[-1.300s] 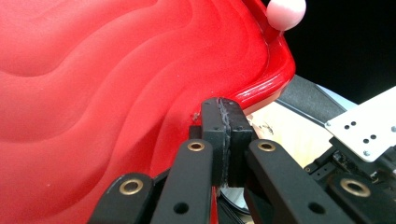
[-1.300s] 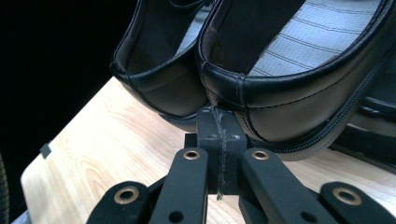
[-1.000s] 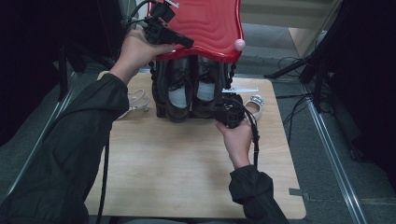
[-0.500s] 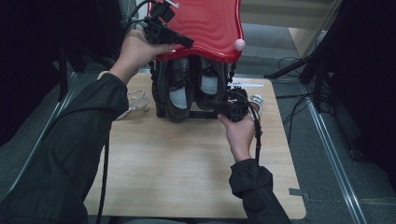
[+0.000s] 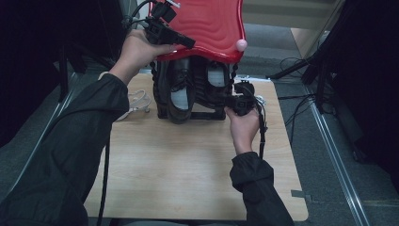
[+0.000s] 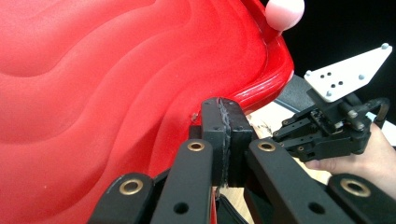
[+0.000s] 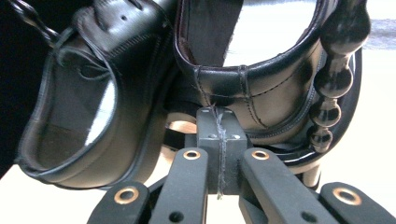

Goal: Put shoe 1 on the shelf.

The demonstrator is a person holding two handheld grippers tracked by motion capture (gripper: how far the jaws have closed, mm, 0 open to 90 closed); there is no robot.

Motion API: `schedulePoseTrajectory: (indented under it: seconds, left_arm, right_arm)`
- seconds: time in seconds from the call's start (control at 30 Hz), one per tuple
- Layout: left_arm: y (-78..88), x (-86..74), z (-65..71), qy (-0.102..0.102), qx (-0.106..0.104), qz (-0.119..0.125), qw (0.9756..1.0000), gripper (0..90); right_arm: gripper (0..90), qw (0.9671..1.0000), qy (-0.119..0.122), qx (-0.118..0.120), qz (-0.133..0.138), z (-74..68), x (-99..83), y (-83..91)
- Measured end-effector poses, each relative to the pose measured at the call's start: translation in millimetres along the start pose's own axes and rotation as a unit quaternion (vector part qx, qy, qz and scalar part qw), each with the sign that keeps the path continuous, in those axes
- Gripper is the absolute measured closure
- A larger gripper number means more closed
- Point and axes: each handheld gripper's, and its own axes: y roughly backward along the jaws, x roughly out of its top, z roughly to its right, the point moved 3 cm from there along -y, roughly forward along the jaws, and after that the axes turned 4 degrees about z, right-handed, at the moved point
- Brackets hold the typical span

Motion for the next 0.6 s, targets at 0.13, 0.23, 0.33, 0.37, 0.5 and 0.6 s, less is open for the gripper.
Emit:
schedulePoseTrajectory:
  seconds: [0.13, 0.23, 0.33, 0.37, 0.5, 0.6]
  left_arm:
    - [0.5, -0.1, 0.0, 0.002, -0.001, 0.0, 1.0, 90.0]
    - [1.2, -0.2, -0.5, 0.005, 0.001, 0.0, 1.0, 90.0]
    - [1.4, -0.3, -0.6, 0.006, 0.002, 0.0, 1.0, 90.0]
    - [1.4, -0.3, -0.6, 0.006, 0.002, 0.0, 1.0, 90.0]
    - [1.3, -0.2, -0.7, 0.007, 0.002, 0.0, 1.0, 90.0]
    - [0.7, 0.2, -0.7, 0.007, 0.002, 0.001, 1.0, 90.0]
  right_arm:
    - [90.0, 1.0, 0.002, -0.003, -0.004, -1.5, -3.6, -2.4]
    - [90.0, 0.9997, -0.004, 0.018, 0.013, -7.1, -7.5, 2.9]
    - [90.0, 0.9994, 0.012, 0.033, 0.005, -19.0, -14.8, 8.1]
    - [90.0, 0.9992, 0.014, 0.038, 0.003, -21.5, -17.2, 9.4]
    - [90.0, 0.9982, 0.02, 0.057, -0.007, -30.7, -27.4, 11.8]
    - [90.0, 0.9962, 0.032, 0.078, -0.023, -42.8, -43.6, 10.6]
